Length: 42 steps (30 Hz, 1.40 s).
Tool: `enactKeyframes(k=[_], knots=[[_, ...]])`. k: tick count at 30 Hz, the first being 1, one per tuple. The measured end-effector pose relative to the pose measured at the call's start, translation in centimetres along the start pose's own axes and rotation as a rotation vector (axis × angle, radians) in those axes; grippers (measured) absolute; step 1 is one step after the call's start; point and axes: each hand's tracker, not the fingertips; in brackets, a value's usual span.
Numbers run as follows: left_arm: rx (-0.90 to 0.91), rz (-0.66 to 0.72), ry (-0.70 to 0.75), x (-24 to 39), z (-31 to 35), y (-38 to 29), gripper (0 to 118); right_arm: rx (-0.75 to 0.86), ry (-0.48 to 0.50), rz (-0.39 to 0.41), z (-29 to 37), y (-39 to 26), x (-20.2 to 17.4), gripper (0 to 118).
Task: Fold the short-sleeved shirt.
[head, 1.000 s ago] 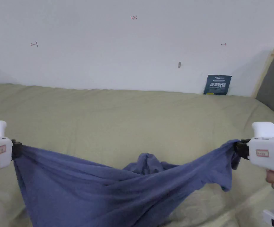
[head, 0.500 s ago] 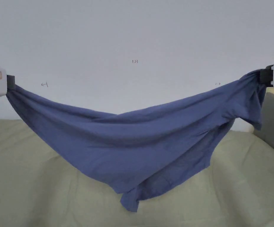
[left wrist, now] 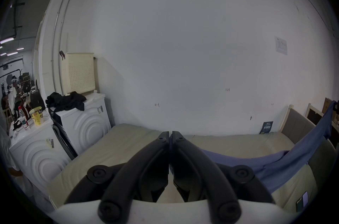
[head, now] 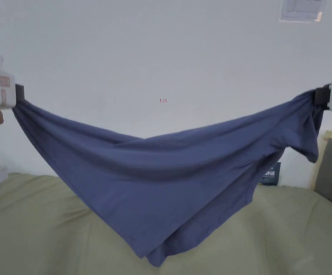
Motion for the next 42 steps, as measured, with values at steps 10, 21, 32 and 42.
enactKeyframes(k=[10, 21, 32, 42], knots=[[-0.115, -0.022, -0.048, 1.2, -1.3, -9.9, 0, -0.094, -0.035, -0.018, -2.5, -8.8, 1.5, 6], [-0.265, 0.029, -0.157, -2.3, 12.0, -23.6, 0, -0.234, 0.003, -0.007, 12.2, -22.1, 3.8, 6], [-0.641, 0.041, -0.07, -8.1, 21.9, -48.6, 0, -0.628, -0.056, -0.088, 23.7, -50.0, 4.2, 6], [-0.378, 0.05, -0.194, -9.1, 27.6, -44.1, 112, -0.398, 0.071, -0.021, 26.4, -45.4, 4.2, 116]])
